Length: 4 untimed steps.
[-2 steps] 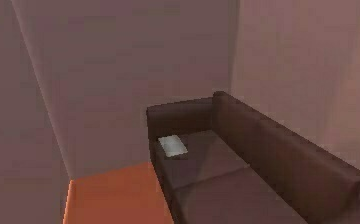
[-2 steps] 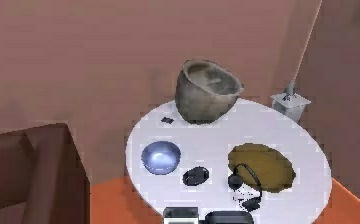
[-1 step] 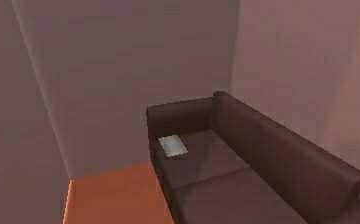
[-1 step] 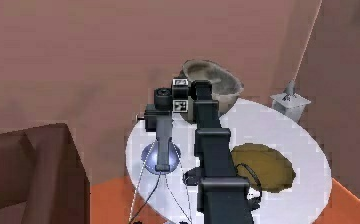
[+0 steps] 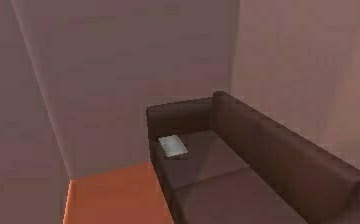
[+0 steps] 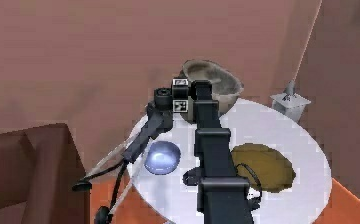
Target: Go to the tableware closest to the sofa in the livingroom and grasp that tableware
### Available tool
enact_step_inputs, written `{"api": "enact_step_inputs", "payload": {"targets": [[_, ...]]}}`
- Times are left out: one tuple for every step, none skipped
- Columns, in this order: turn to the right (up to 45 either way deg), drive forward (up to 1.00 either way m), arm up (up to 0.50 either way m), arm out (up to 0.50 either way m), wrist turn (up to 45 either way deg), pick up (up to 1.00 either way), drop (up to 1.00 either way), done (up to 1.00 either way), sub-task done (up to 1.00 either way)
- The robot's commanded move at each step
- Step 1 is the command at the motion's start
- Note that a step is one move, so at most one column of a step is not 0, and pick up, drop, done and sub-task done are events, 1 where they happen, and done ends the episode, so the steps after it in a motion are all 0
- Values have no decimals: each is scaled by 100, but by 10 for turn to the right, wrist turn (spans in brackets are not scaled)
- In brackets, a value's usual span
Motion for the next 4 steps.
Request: {"api": "enact_step_inputs", "payload": {"targets": [[0, 0, 0, 0, 450, 0, 0, 0, 0], [0, 0, 0, 0, 450, 0, 0, 0, 0], [0, 0, 0, 0, 300, 0, 0, 0, 0], [0, 0, -30, 0, 0, 0, 0, 0, 0]]}}
